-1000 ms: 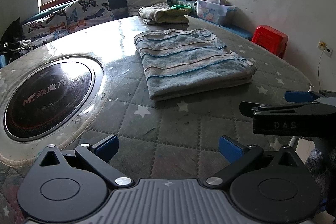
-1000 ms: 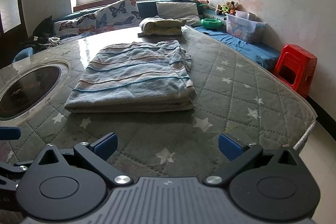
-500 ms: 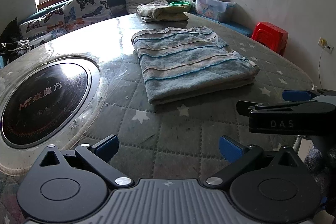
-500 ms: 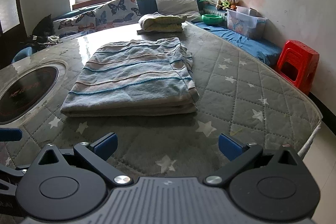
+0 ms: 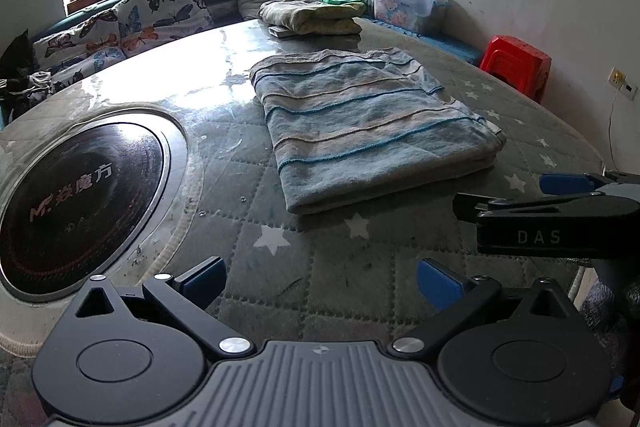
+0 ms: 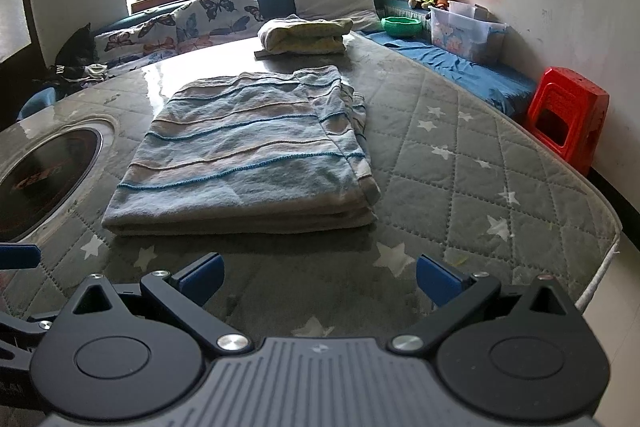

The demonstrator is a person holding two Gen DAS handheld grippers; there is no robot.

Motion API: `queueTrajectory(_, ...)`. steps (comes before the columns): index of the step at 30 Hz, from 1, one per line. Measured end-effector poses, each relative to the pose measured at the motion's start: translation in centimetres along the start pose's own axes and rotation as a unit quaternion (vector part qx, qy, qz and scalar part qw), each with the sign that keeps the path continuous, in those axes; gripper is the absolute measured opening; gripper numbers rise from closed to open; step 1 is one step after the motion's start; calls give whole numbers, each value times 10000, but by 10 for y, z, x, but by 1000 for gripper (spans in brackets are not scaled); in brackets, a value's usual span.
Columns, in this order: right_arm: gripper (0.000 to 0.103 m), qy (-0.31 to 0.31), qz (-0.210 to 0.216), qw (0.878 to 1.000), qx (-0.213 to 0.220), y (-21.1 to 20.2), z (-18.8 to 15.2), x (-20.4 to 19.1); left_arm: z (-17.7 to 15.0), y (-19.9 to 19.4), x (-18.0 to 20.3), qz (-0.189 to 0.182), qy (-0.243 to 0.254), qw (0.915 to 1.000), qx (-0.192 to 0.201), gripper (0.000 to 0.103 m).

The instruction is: Fold towel

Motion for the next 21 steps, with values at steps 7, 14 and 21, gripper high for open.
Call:
queueTrajectory(7,103,61,-30,10000,-64,6,3,3,4,4,0,-23,41,10000,-67,103)
queueTrajectory(14,103,48,-9,9999,-129,12,5,2,9,10,-3,-9,27,9999,-140,103)
queueTrajectory(21,103,53,8,9998,-169,17,8,4,13,16,-5,3,18,9998,-194,103)
Point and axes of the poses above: each gripper's, at about its wrist camera, not at the fingertips, and y roughly the way its jaws point, x to its right, z to its top, the point moved 5 cm from there along y, roughly the way its jaws point, and after that the axes turned 1 degree about -y, right-handed, at the moved point
